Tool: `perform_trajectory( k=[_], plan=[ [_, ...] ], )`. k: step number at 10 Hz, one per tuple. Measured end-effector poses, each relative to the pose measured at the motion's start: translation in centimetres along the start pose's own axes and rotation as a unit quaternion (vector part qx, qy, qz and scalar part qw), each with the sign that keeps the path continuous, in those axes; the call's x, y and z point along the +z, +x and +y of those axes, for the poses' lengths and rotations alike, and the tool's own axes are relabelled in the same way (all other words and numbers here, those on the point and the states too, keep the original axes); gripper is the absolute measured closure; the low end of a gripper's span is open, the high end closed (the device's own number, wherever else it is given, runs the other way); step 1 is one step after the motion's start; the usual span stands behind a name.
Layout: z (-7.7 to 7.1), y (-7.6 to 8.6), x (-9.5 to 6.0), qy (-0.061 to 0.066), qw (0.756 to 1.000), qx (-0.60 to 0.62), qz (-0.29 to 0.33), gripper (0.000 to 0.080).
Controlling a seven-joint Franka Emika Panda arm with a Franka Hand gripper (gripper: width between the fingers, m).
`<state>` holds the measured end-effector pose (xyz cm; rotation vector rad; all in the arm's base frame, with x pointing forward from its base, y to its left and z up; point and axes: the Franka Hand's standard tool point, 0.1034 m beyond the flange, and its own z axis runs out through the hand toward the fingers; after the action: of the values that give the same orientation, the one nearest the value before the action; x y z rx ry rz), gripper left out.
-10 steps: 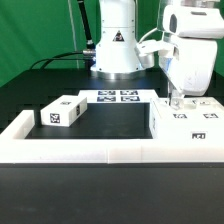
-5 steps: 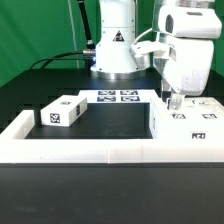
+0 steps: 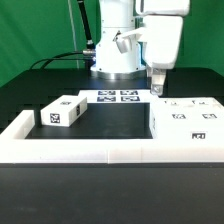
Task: Assemble cabinet
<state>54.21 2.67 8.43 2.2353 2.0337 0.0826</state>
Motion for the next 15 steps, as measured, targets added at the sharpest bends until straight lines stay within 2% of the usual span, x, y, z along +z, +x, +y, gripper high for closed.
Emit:
perform_trajectory(
  k=[1,2,3,4,6,8,10,11,13,15],
  plan=[
    [-0.9,-0.1,-0.6,-0.011,0.999,0.035,0.005,0.0006],
    [-2.3,0.3,-1.2,-0.018,0.996,0.087,0.010,0.0001],
    [-3.7,0.9,-1.6,-0.042,0.995,0.085,0.030,0.0002],
    [-4.9,0.8,-1.2,-0.037,0.995,0.088,0.032,0.0002],
    [-4.5,0.8,-1.3,-0.039,0.994,0.097,0.032,0.0002],
    [-4.5,0.9,-1.3,-0.035,0.986,0.161,0.036,0.0002],
    [-5.2,0.7,-0.8,-0.035,0.953,0.294,0.056,0.0002],
    [-5.5,0.6,-0.3,-0.029,0.948,0.312,0.056,0.0002],
    [-5.9,1.0,0.1,-0.014,0.907,0.415,0.062,0.0002],
    [-5.9,1.1,0.1,-0.009,0.885,0.460,0.065,0.0002]
  ],
)
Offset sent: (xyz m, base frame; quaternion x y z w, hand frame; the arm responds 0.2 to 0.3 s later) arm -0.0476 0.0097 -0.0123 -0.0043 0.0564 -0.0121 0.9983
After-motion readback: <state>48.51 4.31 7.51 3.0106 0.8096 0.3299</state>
